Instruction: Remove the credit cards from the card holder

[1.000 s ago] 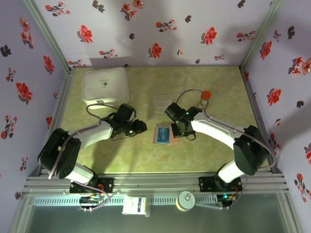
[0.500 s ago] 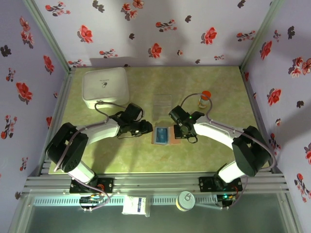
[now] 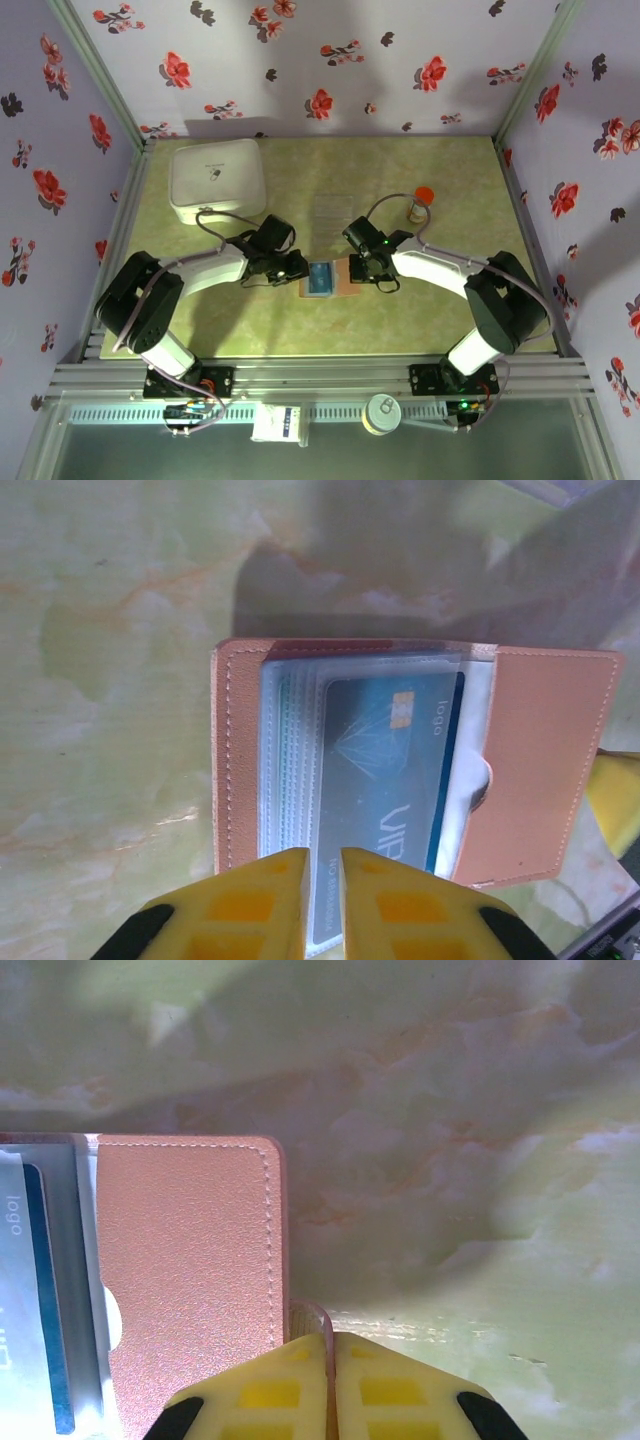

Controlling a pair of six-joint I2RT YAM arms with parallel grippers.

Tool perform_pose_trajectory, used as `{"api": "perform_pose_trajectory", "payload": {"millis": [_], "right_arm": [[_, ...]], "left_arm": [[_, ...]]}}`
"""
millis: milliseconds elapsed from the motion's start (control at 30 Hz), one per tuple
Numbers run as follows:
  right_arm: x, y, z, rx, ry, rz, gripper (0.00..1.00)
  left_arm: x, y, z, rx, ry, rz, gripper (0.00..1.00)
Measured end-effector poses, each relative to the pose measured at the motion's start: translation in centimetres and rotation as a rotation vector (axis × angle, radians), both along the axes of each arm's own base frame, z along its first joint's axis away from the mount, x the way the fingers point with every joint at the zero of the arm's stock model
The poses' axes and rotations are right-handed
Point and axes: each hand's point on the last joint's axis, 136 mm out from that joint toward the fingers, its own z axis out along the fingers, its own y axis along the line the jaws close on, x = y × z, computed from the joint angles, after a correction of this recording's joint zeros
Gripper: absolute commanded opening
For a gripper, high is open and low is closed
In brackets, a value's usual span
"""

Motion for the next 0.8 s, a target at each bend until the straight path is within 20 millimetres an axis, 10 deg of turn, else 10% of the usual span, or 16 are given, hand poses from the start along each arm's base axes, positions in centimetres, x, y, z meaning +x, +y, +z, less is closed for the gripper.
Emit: {"api": "perform_pose_trajectory", "payload": {"millis": [800], "right_arm": [[-0.7, 0.2, -2.7, -0.020, 0.034, -0.016, 0.08]], "left_arm": [[-0.8, 2.2, -3.0, 0.104, 0.017, 0.017, 0.09]]}}
